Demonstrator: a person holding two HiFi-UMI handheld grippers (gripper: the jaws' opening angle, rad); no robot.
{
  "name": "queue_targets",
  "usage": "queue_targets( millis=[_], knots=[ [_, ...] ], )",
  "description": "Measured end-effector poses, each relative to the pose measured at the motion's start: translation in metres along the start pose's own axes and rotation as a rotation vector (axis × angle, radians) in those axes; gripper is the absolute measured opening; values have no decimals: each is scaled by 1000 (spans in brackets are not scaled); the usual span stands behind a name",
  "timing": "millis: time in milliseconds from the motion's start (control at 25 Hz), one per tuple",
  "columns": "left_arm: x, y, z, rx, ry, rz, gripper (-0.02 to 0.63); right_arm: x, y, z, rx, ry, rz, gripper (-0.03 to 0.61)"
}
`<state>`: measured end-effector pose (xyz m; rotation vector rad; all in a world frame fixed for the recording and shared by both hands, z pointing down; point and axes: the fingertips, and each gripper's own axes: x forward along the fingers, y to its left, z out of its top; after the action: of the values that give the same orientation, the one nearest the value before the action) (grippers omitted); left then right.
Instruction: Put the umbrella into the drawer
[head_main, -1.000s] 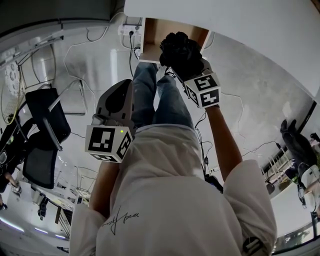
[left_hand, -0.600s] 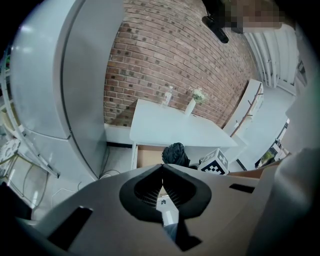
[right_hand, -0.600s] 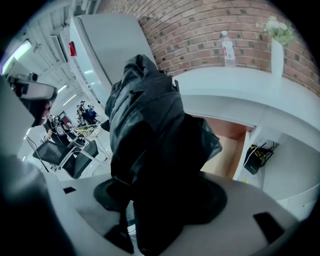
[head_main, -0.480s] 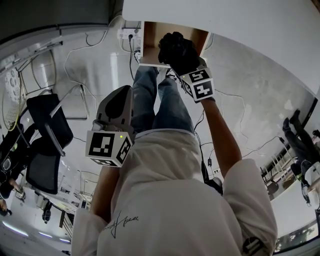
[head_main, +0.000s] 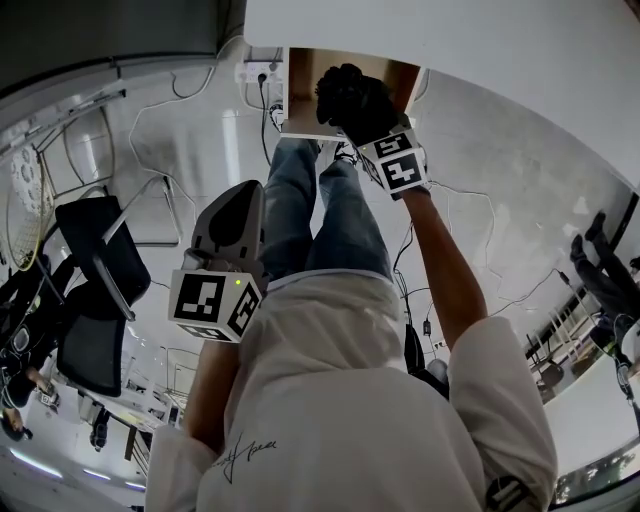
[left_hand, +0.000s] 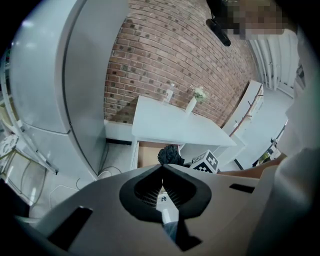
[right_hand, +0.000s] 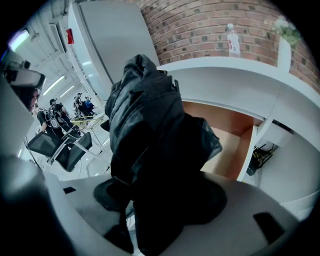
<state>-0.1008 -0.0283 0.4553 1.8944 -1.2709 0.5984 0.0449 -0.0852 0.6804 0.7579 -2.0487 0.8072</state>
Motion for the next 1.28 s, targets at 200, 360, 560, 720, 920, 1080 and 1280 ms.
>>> queue_targets(
  millis=[200,360,560,720,920,1080,1280],
  knots=[
    [0,5,-9,-12,17,-4,18,16,-5,-4,-13,27,-4,288],
    [-1,9,-12,-11,24,-3,17,24,-4,-3,-17,50,3,287],
    [0,17,-11,-28,20,2,18,31,-3,-1,-12,89,19,288],
    [0,21,-12,-35,23,5,17,38,-3,-2,-7,125,32,288],
    [1,25,-13,-39,25,4,18,44,-2,-2,-8,151,46,288],
    [1,27,-13,-46,27,2,18,50,-2,-2,2,171,57,288],
    [3,32,-15,-55,33,3,18,64,-6,-4,22,205,69,291]
  ],
)
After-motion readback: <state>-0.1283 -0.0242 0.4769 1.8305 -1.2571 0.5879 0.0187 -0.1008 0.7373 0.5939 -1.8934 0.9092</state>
